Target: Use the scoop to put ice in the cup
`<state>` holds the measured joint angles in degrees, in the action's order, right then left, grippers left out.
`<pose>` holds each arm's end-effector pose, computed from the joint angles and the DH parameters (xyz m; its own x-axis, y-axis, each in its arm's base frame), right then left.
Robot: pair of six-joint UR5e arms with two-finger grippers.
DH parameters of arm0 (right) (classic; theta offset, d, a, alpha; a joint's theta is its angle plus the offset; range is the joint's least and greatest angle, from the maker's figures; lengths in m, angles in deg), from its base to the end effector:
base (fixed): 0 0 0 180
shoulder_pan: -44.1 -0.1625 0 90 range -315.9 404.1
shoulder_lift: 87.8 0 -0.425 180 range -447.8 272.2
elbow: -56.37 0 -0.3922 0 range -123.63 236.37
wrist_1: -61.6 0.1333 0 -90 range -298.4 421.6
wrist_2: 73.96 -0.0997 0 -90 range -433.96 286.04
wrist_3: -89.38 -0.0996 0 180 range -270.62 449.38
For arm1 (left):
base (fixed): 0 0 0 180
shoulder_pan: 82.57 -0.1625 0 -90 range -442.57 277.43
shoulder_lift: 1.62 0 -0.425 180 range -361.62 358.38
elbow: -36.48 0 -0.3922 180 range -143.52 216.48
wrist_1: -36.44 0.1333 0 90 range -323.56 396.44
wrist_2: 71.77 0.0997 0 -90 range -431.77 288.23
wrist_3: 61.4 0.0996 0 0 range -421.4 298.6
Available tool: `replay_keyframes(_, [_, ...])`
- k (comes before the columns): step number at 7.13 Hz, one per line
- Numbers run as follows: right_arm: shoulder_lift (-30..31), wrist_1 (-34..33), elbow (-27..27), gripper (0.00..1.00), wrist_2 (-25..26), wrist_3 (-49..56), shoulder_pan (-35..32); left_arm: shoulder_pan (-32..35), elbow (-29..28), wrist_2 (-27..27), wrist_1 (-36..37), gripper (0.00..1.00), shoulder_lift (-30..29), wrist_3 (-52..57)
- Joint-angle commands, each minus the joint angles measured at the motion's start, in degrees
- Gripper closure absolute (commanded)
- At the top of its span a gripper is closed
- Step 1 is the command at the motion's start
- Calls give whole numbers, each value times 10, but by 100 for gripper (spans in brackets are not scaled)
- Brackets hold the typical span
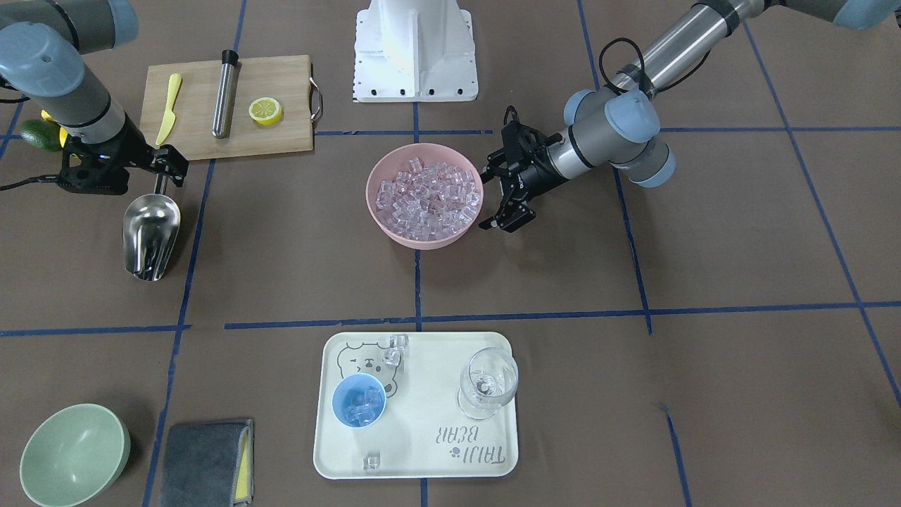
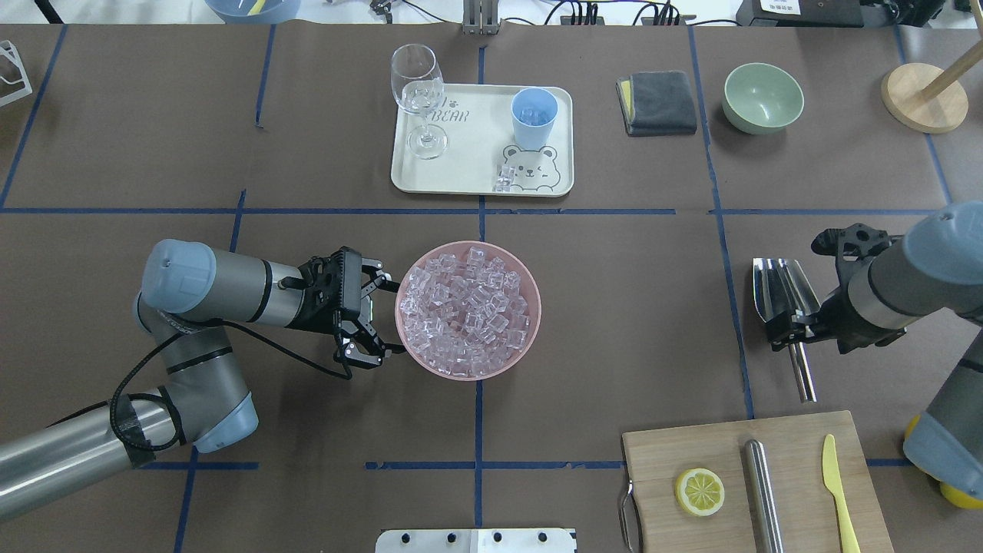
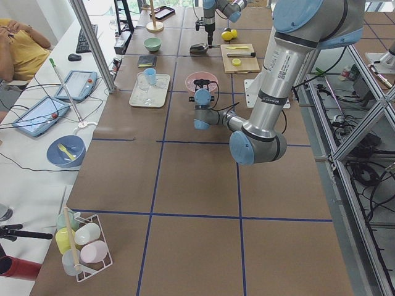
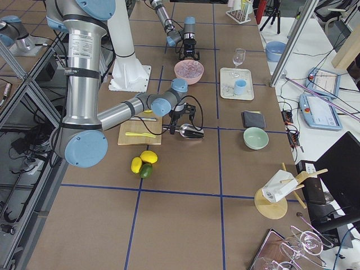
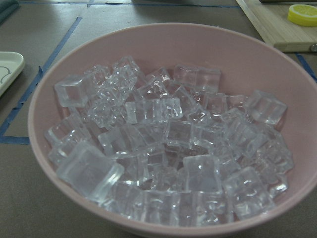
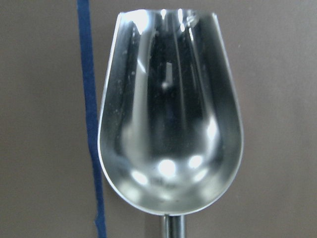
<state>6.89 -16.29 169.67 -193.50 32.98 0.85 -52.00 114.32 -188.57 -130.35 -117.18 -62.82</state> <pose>-0.2824 -0.3812 0.4845 0.7499 0.0444 0.6600 0.0028 0.9975 -0.0703 0.5177 -0.4085 0.3550 0.0657 0.9976 -0.0233 0.0045 0.0230 0.9997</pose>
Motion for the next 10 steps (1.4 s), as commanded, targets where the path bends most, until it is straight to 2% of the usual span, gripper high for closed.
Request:
replay_keyframes(1, [0,-6,-12,0,-15,157,-103,2,1,0,0,0,1,-1])
replay_keyframes(3, [15,-4,-73,0,-101,345,-235,8,1,0,0,0,3,-1])
replay_keyframes(5, [56,-6,-106,0,-120,514,-355,27,1,-2,0,0,4,1])
replay_keyframes(6, [92,-7,-106,0,-146,573,-412,32,5,-1,1,0,8,-4])
replay_keyframes(8, [125,-7,-99,0,-160,579,-463,84,16,-6,9,0,27,-6])
replay_keyframes(9, [116,-55,-86,0,-159,579,-465,113,18,-9,29,0,51,-30])
replay_keyframes(10, [110,-93,-66,0,-151,579,-465,155,20,-35,90,0,59,-31])
